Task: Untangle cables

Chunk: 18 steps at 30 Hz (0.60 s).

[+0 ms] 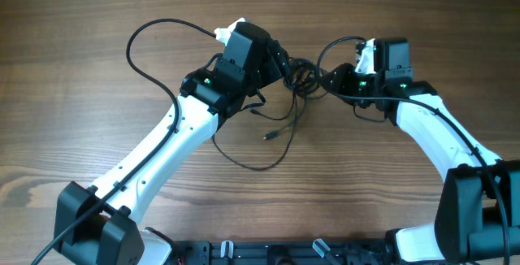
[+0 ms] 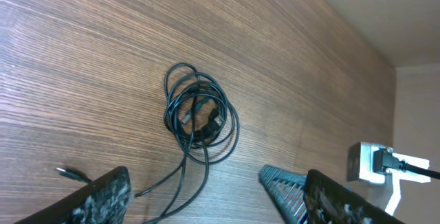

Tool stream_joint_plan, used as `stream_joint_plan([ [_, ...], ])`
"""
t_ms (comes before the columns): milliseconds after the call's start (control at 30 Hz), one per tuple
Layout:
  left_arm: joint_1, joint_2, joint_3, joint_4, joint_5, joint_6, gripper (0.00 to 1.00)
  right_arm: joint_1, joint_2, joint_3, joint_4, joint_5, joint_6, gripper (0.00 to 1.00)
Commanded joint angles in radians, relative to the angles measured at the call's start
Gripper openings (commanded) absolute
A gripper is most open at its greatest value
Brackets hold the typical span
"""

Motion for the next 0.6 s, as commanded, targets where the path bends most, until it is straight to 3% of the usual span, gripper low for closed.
stream_joint_plan([
  [0,0.002,0.021,0.005,-0.005,-0.029,0.073,0.85,-0.020,0.006,0.001,0.020,0.039,-0.027,0.46],
  [67,0.002,0.040,0.005,-0.001,-0.029,0.083,0.86,-0.020,0.006,0.001,0.006,-0.009,-0.090,0.58],
  [100,0.002,0.050,0.005,0.006,-0.029,0.083,0.84,-0.020,0.006,0.001,-0.016,0.012,-0.087,0.59],
  [267,0.002,0.124,0.005,0.018,-0.021,0.086,0.78,-0.008,0.011,0.001,0.005,0.023,-0.045,0.53],
  [400,0.002,0.134,0.005,0.023,-0.021,0.086,0.88,0.045,0.040,0.001,0.185,0.041,-0.200,0.51],
  [567,0.003,0.134,0.005,0.007,-0.021,0.087,0.93,0.064,0.173,0.013,0.343,0.091,-0.262,0.50],
])
